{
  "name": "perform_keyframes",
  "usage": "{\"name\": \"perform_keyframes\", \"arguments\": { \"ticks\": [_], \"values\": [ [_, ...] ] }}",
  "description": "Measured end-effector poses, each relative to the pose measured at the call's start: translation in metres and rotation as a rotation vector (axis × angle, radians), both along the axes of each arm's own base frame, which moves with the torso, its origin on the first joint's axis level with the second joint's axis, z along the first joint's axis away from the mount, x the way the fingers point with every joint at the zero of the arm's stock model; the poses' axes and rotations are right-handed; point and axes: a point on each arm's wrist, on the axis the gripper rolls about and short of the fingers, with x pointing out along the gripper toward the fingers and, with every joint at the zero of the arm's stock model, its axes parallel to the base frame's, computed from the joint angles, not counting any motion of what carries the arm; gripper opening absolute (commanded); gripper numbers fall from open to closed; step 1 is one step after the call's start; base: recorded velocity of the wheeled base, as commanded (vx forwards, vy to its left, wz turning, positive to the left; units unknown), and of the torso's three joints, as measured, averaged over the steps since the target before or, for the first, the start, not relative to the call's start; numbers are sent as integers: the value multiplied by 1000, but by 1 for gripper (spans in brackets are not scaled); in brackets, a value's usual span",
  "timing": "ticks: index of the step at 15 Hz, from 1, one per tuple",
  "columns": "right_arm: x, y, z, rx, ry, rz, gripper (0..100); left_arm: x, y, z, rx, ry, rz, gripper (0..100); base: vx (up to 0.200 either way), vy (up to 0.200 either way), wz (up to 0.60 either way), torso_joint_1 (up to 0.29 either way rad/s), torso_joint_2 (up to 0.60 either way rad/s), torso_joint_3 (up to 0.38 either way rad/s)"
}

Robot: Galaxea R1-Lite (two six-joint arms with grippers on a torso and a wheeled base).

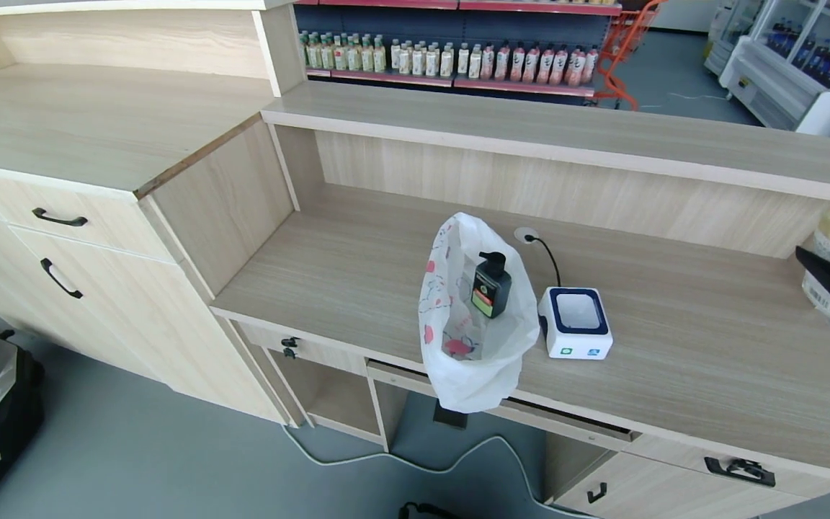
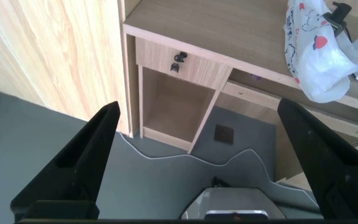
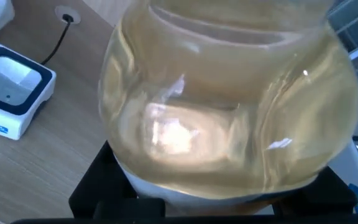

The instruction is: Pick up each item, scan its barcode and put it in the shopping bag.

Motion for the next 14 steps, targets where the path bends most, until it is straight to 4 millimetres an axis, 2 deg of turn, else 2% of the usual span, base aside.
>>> {"name": "perform_keyframes", "arguments": {
  "ticks": [3, 8, 10, 14],
  "values": [
    [-1, 21, 3, 7, -12, 107, 0, 0, 0, 0, 0, 0, 0, 100, 0, 0, 600, 4, 1, 2],
    [6, 61, -1, 161, 44, 400, 0, 0, 0, 0, 0, 0, 0, 100, 0, 0, 0, 0, 0, 0],
    [19, 73, -15, 226, 134, 458, 0, 0, 0, 0, 0, 0, 0, 100, 0, 0, 0, 0, 0, 0],
    [56, 96, -57, 341, 321, 516, 0, 0, 0, 0, 0, 0, -1, 100, 0, 0, 0, 0, 0, 0]
  ]
}}
